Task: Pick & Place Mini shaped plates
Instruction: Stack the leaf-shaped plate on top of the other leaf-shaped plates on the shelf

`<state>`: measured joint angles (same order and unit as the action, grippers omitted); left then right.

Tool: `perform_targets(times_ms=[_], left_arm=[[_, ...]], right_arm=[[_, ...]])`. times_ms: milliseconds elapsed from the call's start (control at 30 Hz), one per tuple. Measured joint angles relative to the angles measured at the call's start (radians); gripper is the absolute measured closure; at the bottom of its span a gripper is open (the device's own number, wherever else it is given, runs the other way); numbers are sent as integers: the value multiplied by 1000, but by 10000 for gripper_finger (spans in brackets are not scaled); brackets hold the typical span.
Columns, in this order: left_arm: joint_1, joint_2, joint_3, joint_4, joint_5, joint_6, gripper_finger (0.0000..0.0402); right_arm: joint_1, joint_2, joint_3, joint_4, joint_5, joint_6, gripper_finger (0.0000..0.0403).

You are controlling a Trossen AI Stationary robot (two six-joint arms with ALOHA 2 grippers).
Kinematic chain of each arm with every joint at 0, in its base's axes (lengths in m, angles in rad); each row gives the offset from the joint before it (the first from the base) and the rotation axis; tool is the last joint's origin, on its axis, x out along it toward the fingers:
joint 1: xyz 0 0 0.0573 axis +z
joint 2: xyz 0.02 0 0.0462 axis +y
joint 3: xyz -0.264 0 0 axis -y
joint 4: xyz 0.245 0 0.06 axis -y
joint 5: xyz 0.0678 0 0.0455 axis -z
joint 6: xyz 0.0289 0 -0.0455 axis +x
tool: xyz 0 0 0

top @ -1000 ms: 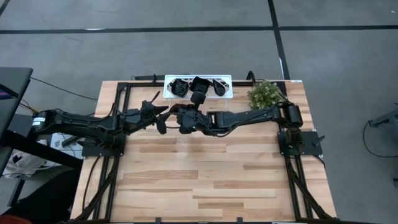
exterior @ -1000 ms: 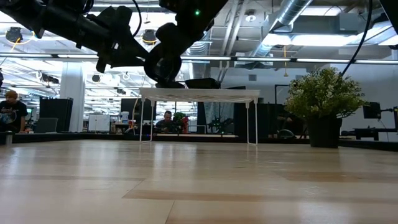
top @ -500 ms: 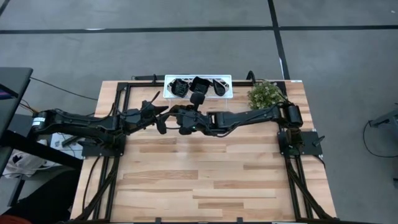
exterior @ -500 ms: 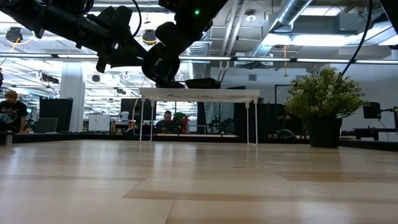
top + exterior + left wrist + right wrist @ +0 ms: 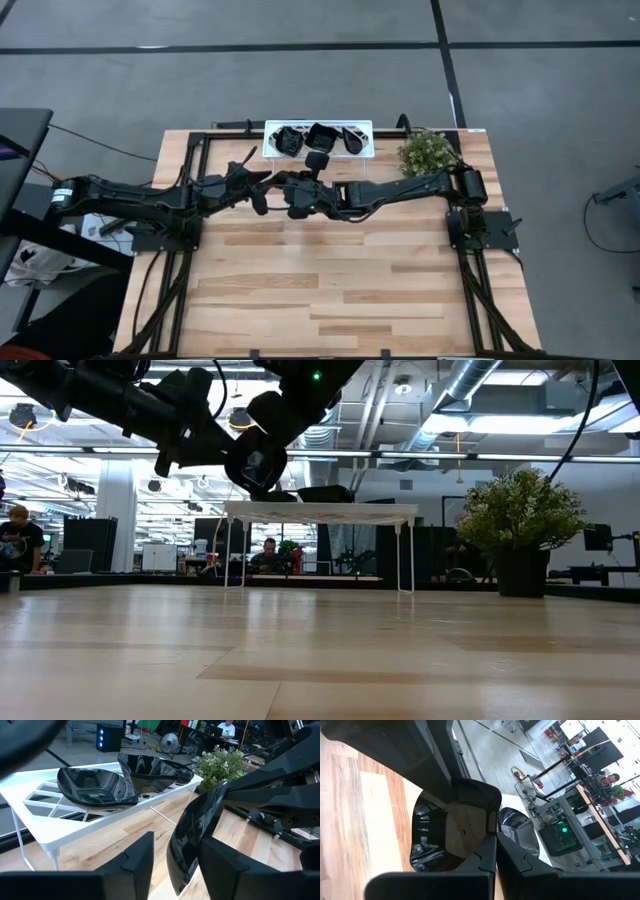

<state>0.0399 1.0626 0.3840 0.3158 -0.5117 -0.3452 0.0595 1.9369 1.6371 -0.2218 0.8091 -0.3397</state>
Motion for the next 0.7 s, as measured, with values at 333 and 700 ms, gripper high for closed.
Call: perform_targets(times_ms=[333, 700], left_arm=[[0, 0, 0, 16, 25, 0, 334], [1, 0, -2, 23, 33, 0, 395]], right_arm=[[-1, 0, 0, 0, -2, 0, 403], [-3, -4, 0, 39, -43, 0, 403]])
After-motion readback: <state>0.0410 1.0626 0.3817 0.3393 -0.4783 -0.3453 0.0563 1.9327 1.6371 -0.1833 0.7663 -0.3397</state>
